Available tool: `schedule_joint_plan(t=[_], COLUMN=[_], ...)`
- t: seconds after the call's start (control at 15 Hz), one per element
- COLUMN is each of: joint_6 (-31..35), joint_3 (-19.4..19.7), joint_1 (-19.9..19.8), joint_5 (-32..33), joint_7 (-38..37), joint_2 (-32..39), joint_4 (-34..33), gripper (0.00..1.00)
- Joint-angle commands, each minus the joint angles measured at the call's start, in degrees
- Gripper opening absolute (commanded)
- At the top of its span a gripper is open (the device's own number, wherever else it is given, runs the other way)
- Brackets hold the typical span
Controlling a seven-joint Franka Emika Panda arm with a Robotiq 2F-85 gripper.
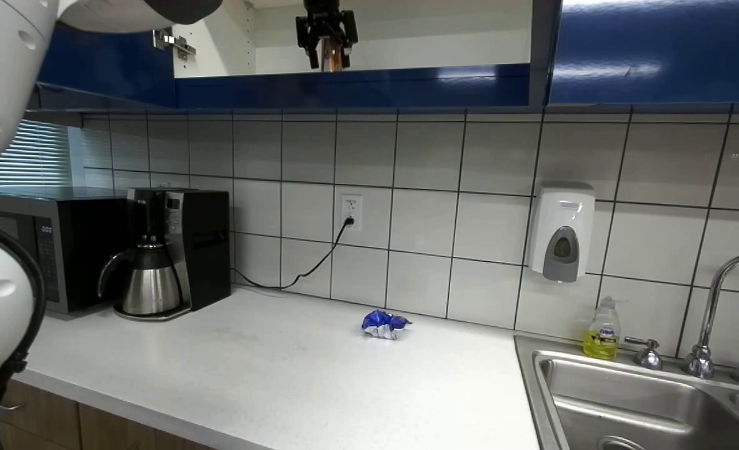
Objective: Put the orange can inside the cabinet
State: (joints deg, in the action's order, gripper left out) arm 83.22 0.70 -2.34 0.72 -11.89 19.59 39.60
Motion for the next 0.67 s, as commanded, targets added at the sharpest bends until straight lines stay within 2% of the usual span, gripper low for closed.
schedule_joint_plan(t=[0.0, 0.4, 0.6], joint_6=[1.0, 2.9, 5.2], joint_3=[-0.2, 0.1, 0.2], joint_1=[-1.6, -2.6, -2.5], joint_5=[-1.6, -1.9, -1.9], joint_7=[3.2, 5.7, 7.3], joint_2=[-4.2, -9.6, -13.9], joint_4=[5.9, 14.1, 20.5], gripper=[1.0, 1.0, 1.0])
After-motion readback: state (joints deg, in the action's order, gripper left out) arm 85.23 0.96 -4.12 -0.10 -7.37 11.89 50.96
